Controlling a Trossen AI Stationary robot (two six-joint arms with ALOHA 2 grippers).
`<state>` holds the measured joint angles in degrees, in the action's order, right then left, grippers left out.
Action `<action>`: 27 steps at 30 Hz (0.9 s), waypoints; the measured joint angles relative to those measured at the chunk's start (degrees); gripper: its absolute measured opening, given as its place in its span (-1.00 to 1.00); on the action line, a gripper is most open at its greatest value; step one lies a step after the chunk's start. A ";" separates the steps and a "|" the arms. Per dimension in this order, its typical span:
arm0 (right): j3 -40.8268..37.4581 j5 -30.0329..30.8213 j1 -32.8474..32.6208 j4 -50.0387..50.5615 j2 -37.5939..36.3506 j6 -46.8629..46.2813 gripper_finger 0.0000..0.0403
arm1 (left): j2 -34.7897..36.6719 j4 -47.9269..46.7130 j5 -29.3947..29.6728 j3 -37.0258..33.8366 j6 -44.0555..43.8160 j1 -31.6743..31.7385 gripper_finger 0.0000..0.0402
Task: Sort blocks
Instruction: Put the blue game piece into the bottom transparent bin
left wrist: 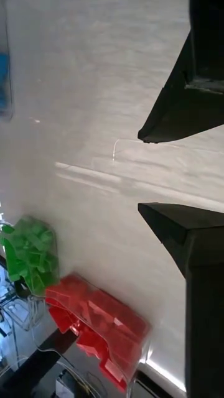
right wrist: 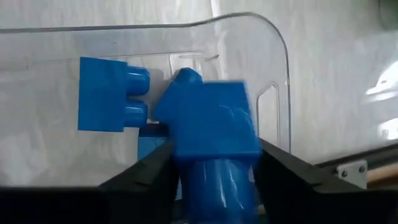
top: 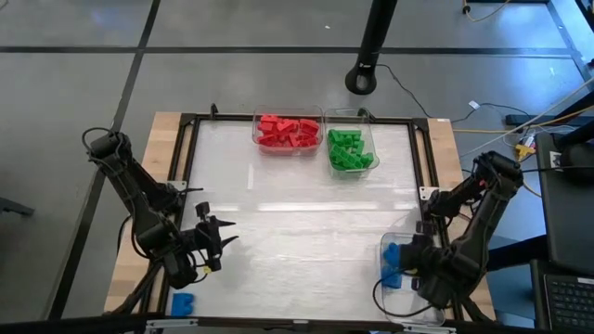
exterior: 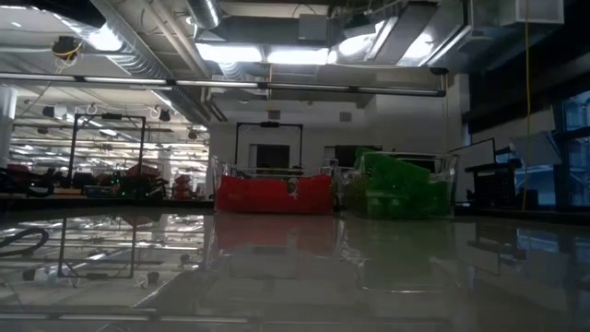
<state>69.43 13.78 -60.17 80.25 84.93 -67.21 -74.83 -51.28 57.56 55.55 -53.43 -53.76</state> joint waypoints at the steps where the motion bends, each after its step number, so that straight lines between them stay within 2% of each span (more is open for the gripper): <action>1: 0.00 -0.02 -0.36 0.17 0.00 -1.40 -0.02 | 0.00 0.10 0.02 0.00 -0.17 0.00 -0.23; 8: 0.00 -3.78 0.42 0.70 0.15 -3.35 0.30 | 0.00 0.10 0.02 0.00 0.10 0.00 -0.23; 14: 0.31 -2.80 2.06 -1.74 -0.04 1.79 0.38 | 0.00 1.61 0.03 0.00 -0.38 0.27 -0.23; 18: 2.27 4.53 4.37 -4.31 -0.07 7.58 0.37 | 0.00 2.90 -1.67 0.00 1.75 1.76 -0.23; 22: 2.80 14.81 8.01 -12.41 -0.05 19.42 0.36 | 0.00 3.39 -6.86 0.00 3.25 4.72 -0.23; 27: 2.83 23.50 14.04 -27.93 2.85 42.60 0.35 | 0.00 6.03 -21.65 -0.02 5.82 7.85 -0.23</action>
<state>72.25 37.28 -46.13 52.31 87.77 -24.61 -74.83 -45.25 35.91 55.53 -47.61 -45.91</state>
